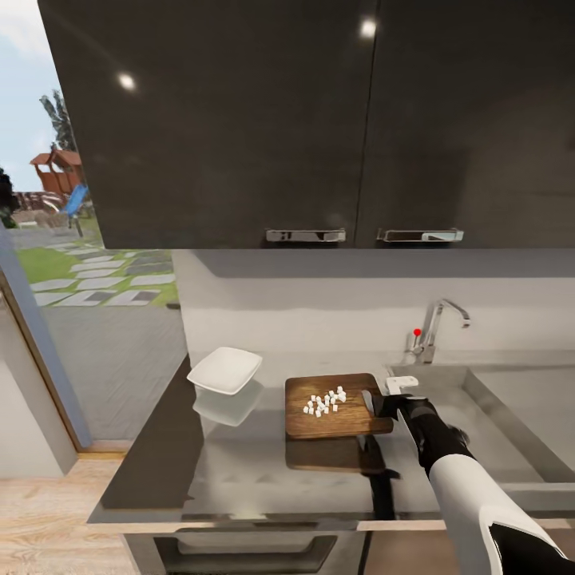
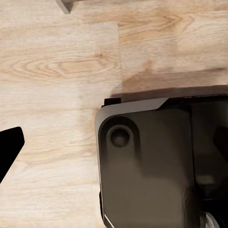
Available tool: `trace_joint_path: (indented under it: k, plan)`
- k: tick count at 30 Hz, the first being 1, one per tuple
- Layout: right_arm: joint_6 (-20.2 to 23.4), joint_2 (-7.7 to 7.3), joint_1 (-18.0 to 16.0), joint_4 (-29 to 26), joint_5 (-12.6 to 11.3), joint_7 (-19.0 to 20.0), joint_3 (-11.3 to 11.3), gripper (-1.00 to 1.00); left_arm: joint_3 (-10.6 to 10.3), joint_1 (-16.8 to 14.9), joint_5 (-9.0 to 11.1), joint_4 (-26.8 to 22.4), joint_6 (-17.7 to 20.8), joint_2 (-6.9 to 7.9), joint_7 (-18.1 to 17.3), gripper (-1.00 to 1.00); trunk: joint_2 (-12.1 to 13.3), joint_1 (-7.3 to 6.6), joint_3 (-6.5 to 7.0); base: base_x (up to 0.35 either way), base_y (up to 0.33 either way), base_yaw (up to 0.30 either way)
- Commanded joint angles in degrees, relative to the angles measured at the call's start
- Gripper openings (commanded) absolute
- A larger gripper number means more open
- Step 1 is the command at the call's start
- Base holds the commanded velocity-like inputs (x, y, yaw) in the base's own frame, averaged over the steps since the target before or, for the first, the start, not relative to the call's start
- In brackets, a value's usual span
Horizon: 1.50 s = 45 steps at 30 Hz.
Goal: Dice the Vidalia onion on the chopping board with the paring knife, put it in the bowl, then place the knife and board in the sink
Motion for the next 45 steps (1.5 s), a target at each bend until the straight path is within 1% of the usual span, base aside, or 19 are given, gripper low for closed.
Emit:
trace_joint_path:
  k: [1, 9, 30, 43, 45]
  plan:
    - [0.21, 0.05, -0.01, -0.1, 0.51, 0.53, -0.33, -1.0, -0.49, -0.07, 0.44, 0.23, -0.38, -0.03, 0.04, 1.0, -0.05, 0.02, -0.06, 0.0, 0.0, 0.122]
    - [0.21, 0.05, -0.01, -0.1, 0.51, 0.53, -0.33, -1.0, -0.49, -0.07, 0.44, 0.23, -0.36, -0.03, 0.04, 1.0, -0.05, 0.02, -0.31, 0.0, 0.0, 0.102]
    - [0.21, 0.04, -0.01, -0.1, 0.51, 0.53, -0.33, -1.0, -0.49, -0.07, 0.44, 0.23, -0.35, -0.03, 0.04, 1.0, -0.05, 0.02, -0.32, 0.0, 0.002, 0.002]
    - [0.21, -0.06, -0.01, -0.1, 0.49, 0.62, -0.41, -1.0, -0.49, -0.07, 0.44, 0.23, -0.35, -0.03, 0.04, 1.0, -0.05, 0.02, -0.32, 0.0, 0.208, 0.0]
    - [0.21, -0.16, -0.01, -0.15, 0.45, 1.11, -0.54, -1.0, -0.49, -0.07, 0.44, 0.23, -0.35, -0.03, 0.04, 1.0, -0.05, 0.02, -0.32, 0.0, 0.102, 0.0]
